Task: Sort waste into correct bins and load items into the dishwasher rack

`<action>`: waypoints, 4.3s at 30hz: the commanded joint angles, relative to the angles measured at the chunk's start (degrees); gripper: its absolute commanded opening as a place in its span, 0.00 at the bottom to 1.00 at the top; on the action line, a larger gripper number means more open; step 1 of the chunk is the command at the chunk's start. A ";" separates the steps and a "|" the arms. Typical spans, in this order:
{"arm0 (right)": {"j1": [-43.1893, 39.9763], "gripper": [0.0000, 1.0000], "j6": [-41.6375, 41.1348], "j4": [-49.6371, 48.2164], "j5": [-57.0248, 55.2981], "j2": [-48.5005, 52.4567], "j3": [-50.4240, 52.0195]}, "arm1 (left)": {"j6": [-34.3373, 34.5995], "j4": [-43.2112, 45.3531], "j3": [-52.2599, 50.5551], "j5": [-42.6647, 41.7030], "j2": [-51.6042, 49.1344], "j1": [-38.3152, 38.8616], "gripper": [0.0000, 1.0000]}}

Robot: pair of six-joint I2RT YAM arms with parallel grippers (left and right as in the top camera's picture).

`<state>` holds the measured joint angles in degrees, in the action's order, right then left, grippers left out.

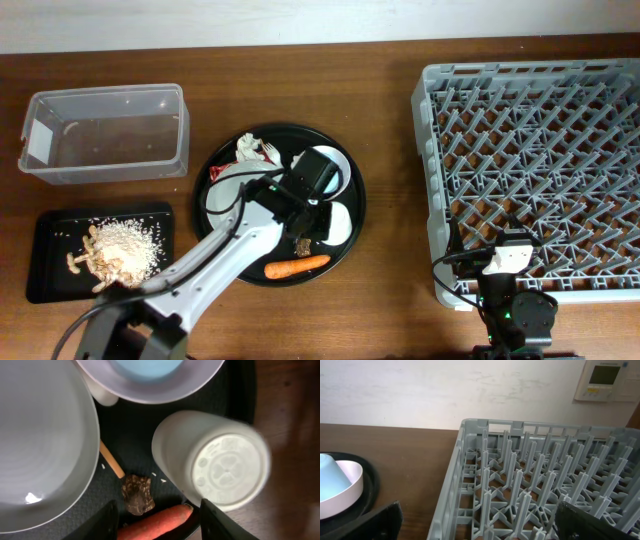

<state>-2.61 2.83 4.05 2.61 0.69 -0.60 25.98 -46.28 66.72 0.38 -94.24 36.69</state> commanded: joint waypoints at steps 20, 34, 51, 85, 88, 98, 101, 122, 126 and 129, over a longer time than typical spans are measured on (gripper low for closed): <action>-0.42 0.99 -0.07 0.28 -0.28 -0.37 0.28 | 1.42 0.22 0.09 0.96 -12.44 0.33 0.46; -0.42 0.99 -0.07 0.28 -0.28 -0.37 0.28 | 1.62 0.74 -0.09 0.61 -14.21 0.33 0.46; -0.42 0.99 -0.07 0.28 -0.28 -0.37 0.28 | 1.60 -0.59 0.22 0.44 -13.75 0.33 0.20; -0.42 0.99 -0.07 0.28 -0.28 -0.37 0.28 | 4.24 -10.64 3.15 12.26 6.93 -55.39 0.20; -0.42 0.99 -0.07 0.28 -0.28 -0.37 0.28 | 4.85 -8.66 0.96 11.41 6.93 -59.14 0.20; -0.42 0.99 -0.07 0.28 -0.28 -0.37 0.28 | 4.87 -3.48 -4.13 11.02 6.93 -61.51 0.46; -0.42 0.99 -0.07 0.28 -0.28 -0.37 0.28 | 4.83 -3.85 -4.11 8.96 6.95 -61.51 0.46; -0.42 0.99 -0.07 0.28 -0.28 -0.37 0.28 | -20.09 -5.27 -4.02 -9.68 15.54 -12.13 0.46; -0.42 0.99 -0.07 0.28 -0.28 -0.37 0.28 | -20.09 -4.76 -4.04 -2.97 10.97 -5.49 0.46; -0.42 0.99 -0.07 0.28 -0.28 -0.37 0.28 | -20.52 -4.72 -4.07 -2.25 5.79 -1.07 0.46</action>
<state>-2.61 2.85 4.05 2.61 0.69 -0.60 8.01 -51.11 62.87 -5.41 -84.12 32.12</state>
